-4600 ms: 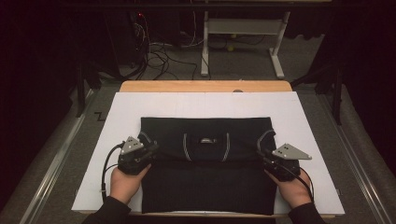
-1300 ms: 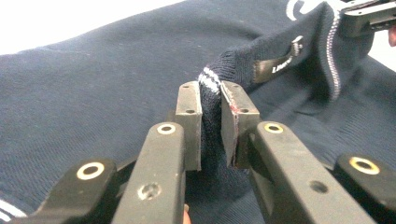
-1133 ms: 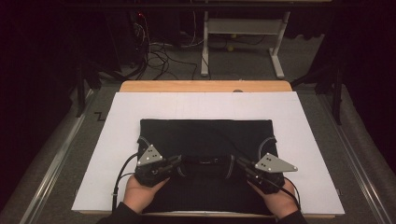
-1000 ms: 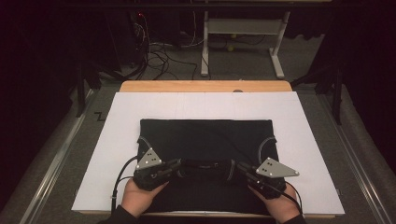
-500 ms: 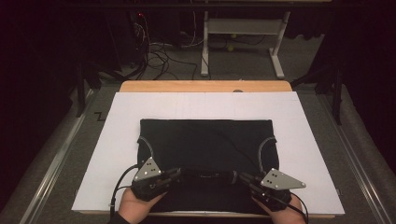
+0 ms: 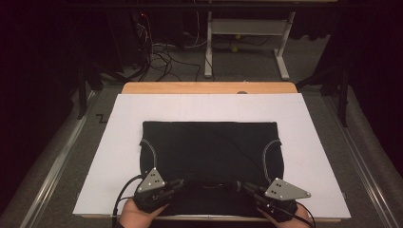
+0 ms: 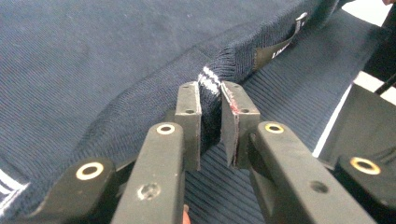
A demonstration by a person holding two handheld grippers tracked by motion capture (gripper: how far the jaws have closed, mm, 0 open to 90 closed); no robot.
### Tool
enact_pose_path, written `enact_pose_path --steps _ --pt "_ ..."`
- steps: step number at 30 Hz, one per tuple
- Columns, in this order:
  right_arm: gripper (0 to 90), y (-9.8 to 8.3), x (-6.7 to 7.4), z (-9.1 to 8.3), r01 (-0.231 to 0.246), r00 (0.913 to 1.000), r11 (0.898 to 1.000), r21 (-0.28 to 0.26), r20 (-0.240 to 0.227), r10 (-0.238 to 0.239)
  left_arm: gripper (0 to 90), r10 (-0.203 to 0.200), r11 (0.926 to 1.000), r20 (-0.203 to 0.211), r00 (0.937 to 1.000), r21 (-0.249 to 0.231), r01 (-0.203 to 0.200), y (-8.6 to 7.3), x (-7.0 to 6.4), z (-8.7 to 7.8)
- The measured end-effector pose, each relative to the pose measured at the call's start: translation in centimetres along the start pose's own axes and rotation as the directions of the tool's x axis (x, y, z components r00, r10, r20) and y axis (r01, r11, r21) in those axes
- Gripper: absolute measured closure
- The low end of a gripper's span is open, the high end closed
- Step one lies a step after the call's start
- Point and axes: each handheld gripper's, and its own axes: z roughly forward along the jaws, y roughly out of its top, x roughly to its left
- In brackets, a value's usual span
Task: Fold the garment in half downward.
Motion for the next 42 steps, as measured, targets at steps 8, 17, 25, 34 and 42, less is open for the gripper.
enact_pose_path --steps 8,17,25,34,42 --pt "85.2 -0.3 0.2 -0.9 0.004 1.0 1.0 -0.005 -0.002 -0.004 72.8 0.017 0.9996 0.014 0.9998 0.022 -0.017 -0.9 -1.2 -0.4" --pt "85.7 -0.6 0.3 -1.4 -0.006 0.9999 1.0 -0.002 -0.012 0.006 71.0 0.018 0.9998 -0.006 0.9998 0.01 -0.018 -1.2 -1.5 -1.1" --pt "85.0 -0.5 0.1 -1.9 -0.026 0.9996 0.999 -0.034 0.002 0.027 66.6 -0.004 0.9994 -0.061 0.9981 -0.035 0.002 -1.2 -0.7 -2.0" --pt "77.0 -0.8 -1.2 -2.1 -0.073 0.9957 0.996 -0.055 0.053 0.076 61.6 -0.067 0.997 -0.112 0.9914 -0.045 0.063 -1.7 2.1 -2.1" --pt "55.5 -1.9 -3.9 -1.0 -0.141 0.9782 0.989 -0.039 0.148 0.145 48.9 -0.073 0.9967 -0.187 0.9796 -0.048 0.065 -2.2 4.5 -1.8"
